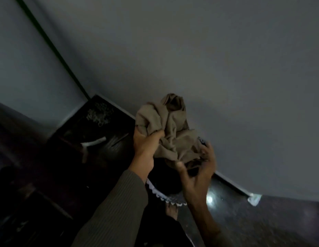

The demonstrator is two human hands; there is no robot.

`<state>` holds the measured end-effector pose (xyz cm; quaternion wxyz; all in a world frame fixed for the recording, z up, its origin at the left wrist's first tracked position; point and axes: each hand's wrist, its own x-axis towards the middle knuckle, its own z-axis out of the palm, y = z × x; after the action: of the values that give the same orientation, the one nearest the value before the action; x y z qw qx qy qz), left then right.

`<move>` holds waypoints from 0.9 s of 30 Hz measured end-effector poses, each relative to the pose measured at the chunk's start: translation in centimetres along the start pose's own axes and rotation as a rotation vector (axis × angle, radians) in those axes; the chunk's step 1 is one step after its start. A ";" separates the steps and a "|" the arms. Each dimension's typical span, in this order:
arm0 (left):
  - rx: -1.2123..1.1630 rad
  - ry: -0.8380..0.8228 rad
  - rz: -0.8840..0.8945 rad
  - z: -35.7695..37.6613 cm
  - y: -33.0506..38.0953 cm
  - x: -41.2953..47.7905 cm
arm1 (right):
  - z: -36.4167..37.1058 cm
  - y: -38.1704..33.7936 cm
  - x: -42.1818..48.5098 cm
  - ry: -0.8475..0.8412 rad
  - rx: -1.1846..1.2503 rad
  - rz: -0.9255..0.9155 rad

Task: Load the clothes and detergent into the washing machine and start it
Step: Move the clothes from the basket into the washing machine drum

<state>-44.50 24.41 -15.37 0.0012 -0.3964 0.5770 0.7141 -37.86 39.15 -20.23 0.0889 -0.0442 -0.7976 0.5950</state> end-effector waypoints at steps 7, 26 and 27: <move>-0.363 -0.239 -0.172 -4.5 9.5 -7.5 | -0.6 -8.9 2.1 0.100 0.867 0.557; 0.217 0.445 0.732 -24.4 16.5 -19.3 | 11.2 -35.1 -6.2 -0.923 0.989 0.316; 0.262 0.524 0.759 -25.8 16.5 -19.9 | 12.6 -35.7 -7.6 -0.942 0.920 0.276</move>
<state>-23.84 6.69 8.99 -0.3551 -0.3212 0.7470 0.4612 -31.58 15.70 9.77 -0.3355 0.1607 -0.4034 0.8360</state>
